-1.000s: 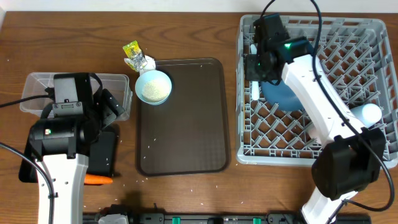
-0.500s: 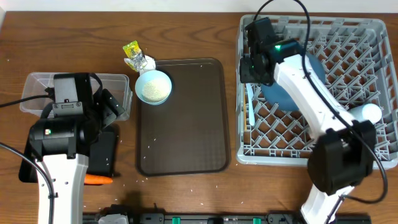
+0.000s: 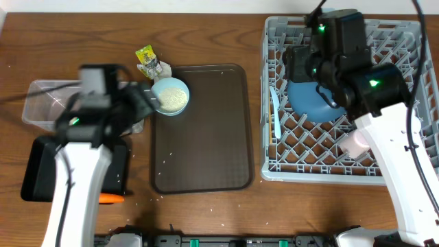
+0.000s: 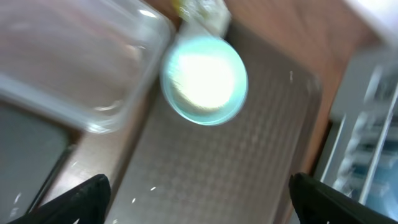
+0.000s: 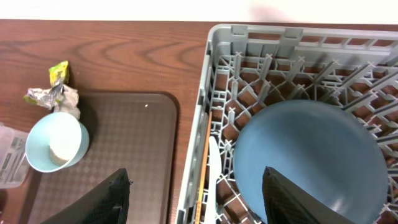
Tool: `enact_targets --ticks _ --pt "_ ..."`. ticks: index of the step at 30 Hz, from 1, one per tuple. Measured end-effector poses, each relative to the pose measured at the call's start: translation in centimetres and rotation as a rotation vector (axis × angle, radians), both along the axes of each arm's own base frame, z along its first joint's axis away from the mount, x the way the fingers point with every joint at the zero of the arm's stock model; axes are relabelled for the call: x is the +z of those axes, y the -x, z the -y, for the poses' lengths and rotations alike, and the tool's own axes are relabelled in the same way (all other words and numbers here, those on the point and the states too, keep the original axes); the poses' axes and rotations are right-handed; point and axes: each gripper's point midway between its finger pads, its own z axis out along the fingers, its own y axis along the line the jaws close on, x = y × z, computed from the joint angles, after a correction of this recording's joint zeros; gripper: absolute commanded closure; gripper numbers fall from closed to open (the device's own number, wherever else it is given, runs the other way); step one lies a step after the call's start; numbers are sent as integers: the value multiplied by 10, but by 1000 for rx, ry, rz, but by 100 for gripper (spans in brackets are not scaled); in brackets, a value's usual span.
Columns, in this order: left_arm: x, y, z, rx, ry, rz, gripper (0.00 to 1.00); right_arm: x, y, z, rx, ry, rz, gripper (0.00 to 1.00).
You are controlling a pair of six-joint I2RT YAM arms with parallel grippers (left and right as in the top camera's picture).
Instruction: Sort waste into correct bins and load items into the dishwasher rack
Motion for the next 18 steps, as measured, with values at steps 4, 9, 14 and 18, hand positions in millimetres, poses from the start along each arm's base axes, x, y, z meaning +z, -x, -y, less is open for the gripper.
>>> enact_targets --ticks 4,9,14,18 --pt "-40 -16 35 -188 -100 -68 30 -7 0 6 -15 11 -27 36" --pt "-81 -48 53 -321 -242 -62 40 -12 4 9 -17 19 -53 36" --pt "-106 -74 58 -381 -311 -32 39 -18 11 11 -17 31 -88 36" --pt "-127 -80 58 -402 -335 -58 39 -19 12 11 -17 34 -97 36"
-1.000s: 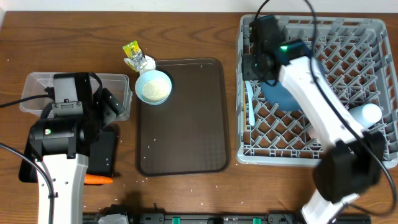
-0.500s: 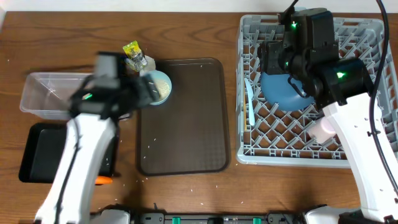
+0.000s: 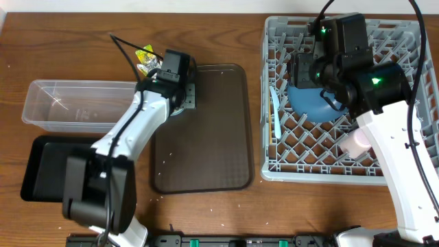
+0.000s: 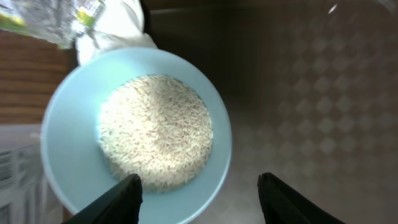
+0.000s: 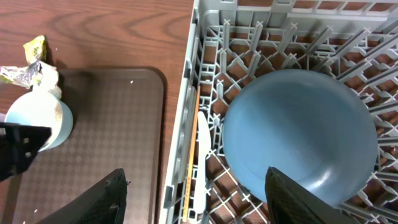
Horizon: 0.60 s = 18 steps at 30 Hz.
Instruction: Sort waste into correct bins and load items into the dishwasher rack
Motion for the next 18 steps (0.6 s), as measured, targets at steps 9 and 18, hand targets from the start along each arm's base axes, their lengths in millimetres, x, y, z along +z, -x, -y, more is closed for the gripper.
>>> enact_targets --ticks 9,18 --pt "-43 3 2 -65 -37 -92 39 -1 1 0 0 1 -4 35" --pt "-49 7 3 -131 -56 -116 72 -1 2 1 0 3 -8 36"
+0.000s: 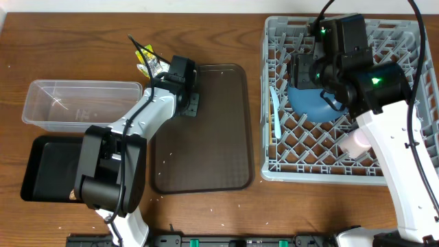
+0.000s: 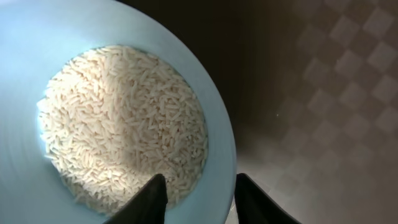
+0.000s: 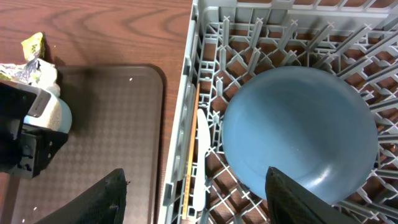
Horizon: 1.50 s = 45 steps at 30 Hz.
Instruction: Sort waste into correct bins and load items into the dishwasher rack
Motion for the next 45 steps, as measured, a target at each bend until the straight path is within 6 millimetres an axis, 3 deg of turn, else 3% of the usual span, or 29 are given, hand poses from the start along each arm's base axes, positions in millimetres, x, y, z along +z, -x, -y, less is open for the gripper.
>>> enact_targets --ticks 5,13,24,28,33,37,41,45 --pt "-2 7 2 -17 -10 -27 73 0 0 0 0 0 -1 36" --pt "-6 22 18 -68 -23 -62 94 0 0 0 0 1 -2 36" --pt "-3 48 24 -100 -61 -135 94 -1 1 0 0 2 -4 36" --pt "20 50 28 -78 -29 -94 94 -1 1 0 -1 2 -3 36" --pt "91 45 31 -8 72 85 94 0 0 1 -2 3 -1 36" --pt "132 51 29 56 140 175 94 0 0 1 -2 3 -1 36" --pt "142 54 30 70 168 192 93 0 0 1 -2 2 1 35" --pt "124 54 33 57 159 137 83 1 -1 0 -2 0 7 35"
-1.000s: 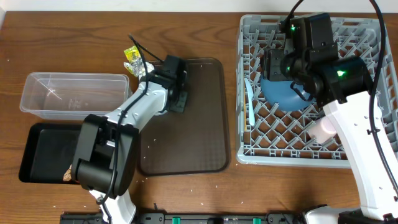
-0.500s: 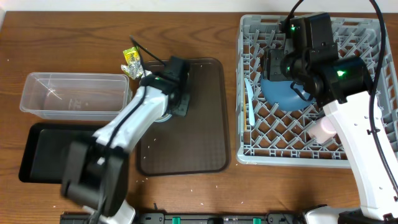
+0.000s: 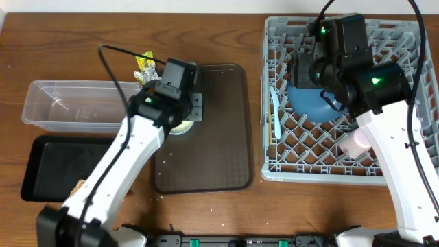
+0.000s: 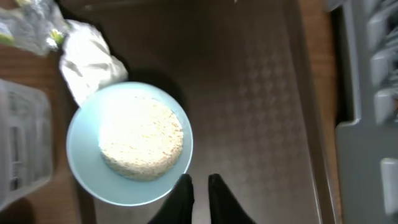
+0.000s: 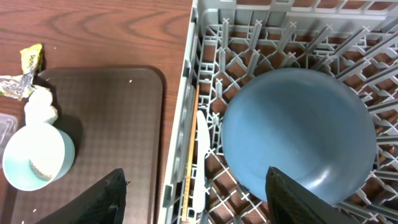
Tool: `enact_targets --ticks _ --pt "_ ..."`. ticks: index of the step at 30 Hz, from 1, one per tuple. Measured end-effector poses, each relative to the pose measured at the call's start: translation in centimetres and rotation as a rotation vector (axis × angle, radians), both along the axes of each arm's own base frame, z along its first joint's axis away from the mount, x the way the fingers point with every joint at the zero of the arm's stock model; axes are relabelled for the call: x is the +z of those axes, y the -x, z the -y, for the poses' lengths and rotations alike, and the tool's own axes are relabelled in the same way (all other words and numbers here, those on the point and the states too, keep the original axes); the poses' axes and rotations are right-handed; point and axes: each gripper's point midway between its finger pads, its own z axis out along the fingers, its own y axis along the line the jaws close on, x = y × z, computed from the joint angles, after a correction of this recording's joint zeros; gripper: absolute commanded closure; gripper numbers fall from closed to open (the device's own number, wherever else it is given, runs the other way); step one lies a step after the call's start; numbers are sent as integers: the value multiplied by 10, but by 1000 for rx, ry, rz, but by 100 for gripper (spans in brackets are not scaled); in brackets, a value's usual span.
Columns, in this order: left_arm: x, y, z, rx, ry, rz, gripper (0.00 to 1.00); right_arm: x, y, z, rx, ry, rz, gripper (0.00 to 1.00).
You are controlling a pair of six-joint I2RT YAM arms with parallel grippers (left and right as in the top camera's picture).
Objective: Sort waste into correct bins and load items into the dishwasher rack
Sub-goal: 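Grasp the light-blue rice bowl rim with the left gripper, then lift the bowl and carry it left over the black tray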
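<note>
A light blue bowl of rice (image 4: 129,142) hangs a little above the brown tray's (image 3: 212,144) left edge. My left gripper (image 4: 200,182) is shut on its near rim. The bowl also shows in the right wrist view (image 5: 36,158). A yellow-green wrapper (image 3: 145,63) and a crumpled white tissue (image 4: 90,59) lie at the tray's back left corner. My right gripper (image 5: 198,199) stands wide open over the grey dishwasher rack (image 3: 322,177), above a blue dish (image 5: 298,137) in it.
A clear container (image 3: 68,103) and a black bin (image 3: 48,171) stand left of the tray. In the rack are a white knife (image 5: 199,162), a wooden chopstick (image 5: 189,155) and a pink cup (image 3: 355,143). Rice grains dot the table's front.
My left gripper's jaws were open astride the bowl's rim at the tray's back left corner. They are now shut on it, and the bowl is raised and nearer the front. The right arm has not moved.
My left gripper was open over the clear container, beside the bowl. Then it was open above the rice bowl, then low with one finger inside the rim. Now it holds the bowl off the tray. My right gripper stayed open over the rack throughout.
</note>
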Motion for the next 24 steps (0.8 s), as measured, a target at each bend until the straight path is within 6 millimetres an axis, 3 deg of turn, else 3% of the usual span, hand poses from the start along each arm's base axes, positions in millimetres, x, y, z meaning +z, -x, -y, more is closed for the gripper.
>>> enact_targets --ticks 3,4,9,13,15,21,24 --pt "-32 -5 3 -8 -28 -72 56 0 0 0 0 0 0 35" --pt "-47 -8 4 -7 -37 -96 51 0 0 0 0 0 0 35" --pt "-99 -16 8 -7 -68 -183 50 0 0 0 0 -1 -1 35" --pt "-121 -15 10 -12 -87 -220 49 0 0 0 0 -1 -1 35" --pt "-129 -14 9 -14 -104 -235 54 0 0 0 0 -1 -1 34" --pt "-146 -12 2 -5 -165 -261 89 0 0 0 0 -1 -1 34" --pt "-145 -15 -4 1 -200 -244 94 0 0 0 0 -1 -1 34"
